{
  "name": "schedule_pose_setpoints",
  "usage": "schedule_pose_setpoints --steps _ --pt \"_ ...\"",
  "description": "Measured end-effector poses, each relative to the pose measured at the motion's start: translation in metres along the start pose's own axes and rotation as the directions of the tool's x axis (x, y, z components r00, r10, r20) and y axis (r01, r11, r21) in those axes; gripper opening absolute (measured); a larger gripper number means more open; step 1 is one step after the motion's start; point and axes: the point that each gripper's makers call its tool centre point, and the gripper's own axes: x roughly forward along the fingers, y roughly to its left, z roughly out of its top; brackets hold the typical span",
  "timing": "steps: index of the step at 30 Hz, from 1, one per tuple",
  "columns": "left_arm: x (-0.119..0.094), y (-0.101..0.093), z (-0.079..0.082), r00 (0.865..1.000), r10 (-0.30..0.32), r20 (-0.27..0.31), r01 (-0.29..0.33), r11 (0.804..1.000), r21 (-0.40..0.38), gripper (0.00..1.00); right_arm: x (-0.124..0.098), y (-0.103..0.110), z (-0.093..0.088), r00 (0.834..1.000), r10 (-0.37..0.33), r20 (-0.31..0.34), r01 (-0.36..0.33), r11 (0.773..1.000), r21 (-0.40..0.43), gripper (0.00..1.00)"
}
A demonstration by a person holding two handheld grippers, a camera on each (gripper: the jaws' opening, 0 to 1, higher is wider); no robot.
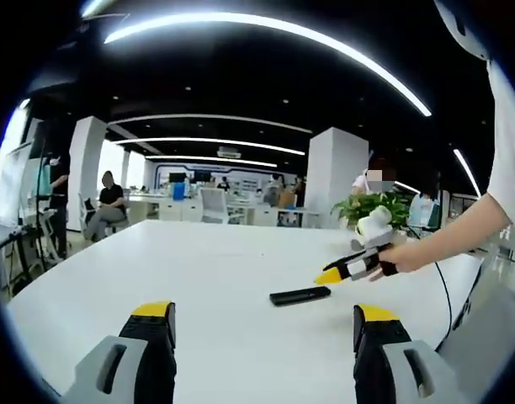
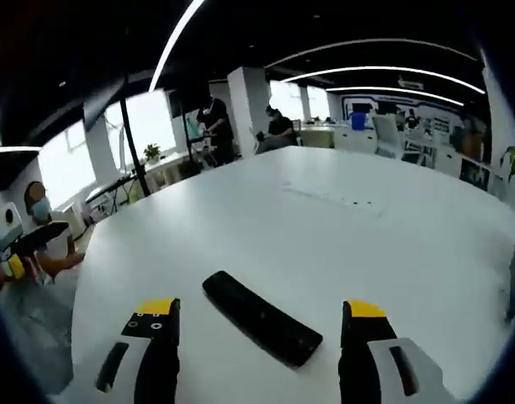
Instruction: Press the specified remote control buttons in sequence, fully releasing each button before pressing the next.
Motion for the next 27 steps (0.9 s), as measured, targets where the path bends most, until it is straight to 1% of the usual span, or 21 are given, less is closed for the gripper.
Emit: schedule_pose_setpoints --steps 2,4,6,8,9,10,12,14,15,16,18,21,23,26,27 --pt "0.0 0.0 0.0 1.0 0.0 0.0 0.0 1.0 0.0 0.9 -0.017 0.005 0.006 0.997 -0.035 0.07 0.034 0.999 0.019 0.89" --pt "0.0 0.0 0.001 1.0 -0.001 0.002 0.001 1.0 0.001 0.9 -0.034 0.011 0.008 0.992 -0.066 0.108 0.061 0.997 0.055 0.96" --pt "0.0 0.0 0.002 1.0 -0.003 0.008 0.003 1.0 0.002 0.9 -0.052 0.019 0.002 0.991 -0.091 0.101 0.089 0.996 0.03 0.97" --pt "0.0 -0.001 0.002 1.0 -0.003 0.008 0.003 1.0 0.0 0.9 -0.07 0.025 -0.001 0.983 -0.148 0.111 0.15 0.989 -0.011 0.99" --pt "0.0 -0.001 0.001 1.0 -0.004 0.006 0.004 1.0 -0.001 0.9 -0.076 0.031 -0.003 0.983 -0.151 0.109 0.153 0.988 -0.016 0.99" --pt "0.0 -0.001 0.001 1.0 -0.007 0.005 0.007 1.0 -0.001 0.9 -0.085 0.037 -0.004 0.979 -0.163 0.122 0.168 0.985 -0.027 0.99" --pt "0.0 -0.002 0.001 1.0 -0.009 0.003 0.009 1.0 -0.001 0.9 -0.096 0.047 -0.007 0.977 -0.169 0.127 0.176 0.983 -0.042 0.99" --pt "0.0 -0.002 0.0 1.0 -0.009 0.0 0.009 1.0 -0.001 0.9 -0.106 0.058 -0.012 0.977 -0.179 0.118 0.186 0.981 -0.057 0.99" --pt "0.0 -0.002 0.0 1.0 -0.009 0.0 0.009 1.0 0.0 0.9 -0.108 0.06 -0.013 0.976 -0.182 0.116 0.19 0.98 -0.059 0.99" --pt "0.0 -0.002 0.0 1.0 -0.008 0.0 0.008 1.0 0.001 0.9 -0.118 0.069 -0.017 0.975 -0.192 0.112 0.201 0.977 -0.069 0.99" --pt "0.0 0.001 -0.002 1.0 0.006 -0.014 -0.006 1.0 0.008 0.9 -0.128 0.075 -0.021 0.972 -0.207 0.115 0.215 0.975 -0.063 0.99" --pt "0.0 0.0 -0.003 1.0 0.002 -0.017 -0.002 1.0 0.011 0.9 -0.145 0.083 -0.027 0.963 -0.233 0.134 0.237 0.972 -0.009 0.99" --pt "0.0 -0.001 -0.003 1.0 0.0 -0.017 0.0 1.0 0.011 0.9 -0.153 0.088 -0.029 0.96 -0.244 0.139 0.244 0.97 0.012 0.99" --pt "0.0 -0.001 -0.002 1.0 -0.005 -0.01 0.005 1.0 0.01 0.9 -0.161 0.094 -0.028 0.959 -0.25 0.137 0.25 0.968 0.017 0.98" --pt "0.0 -0.001 -0.002 1.0 -0.004 -0.01 0.004 1.0 0.01 0.9 -0.164 0.096 -0.026 0.957 -0.253 0.145 0.255 0.967 0.004 0.95"
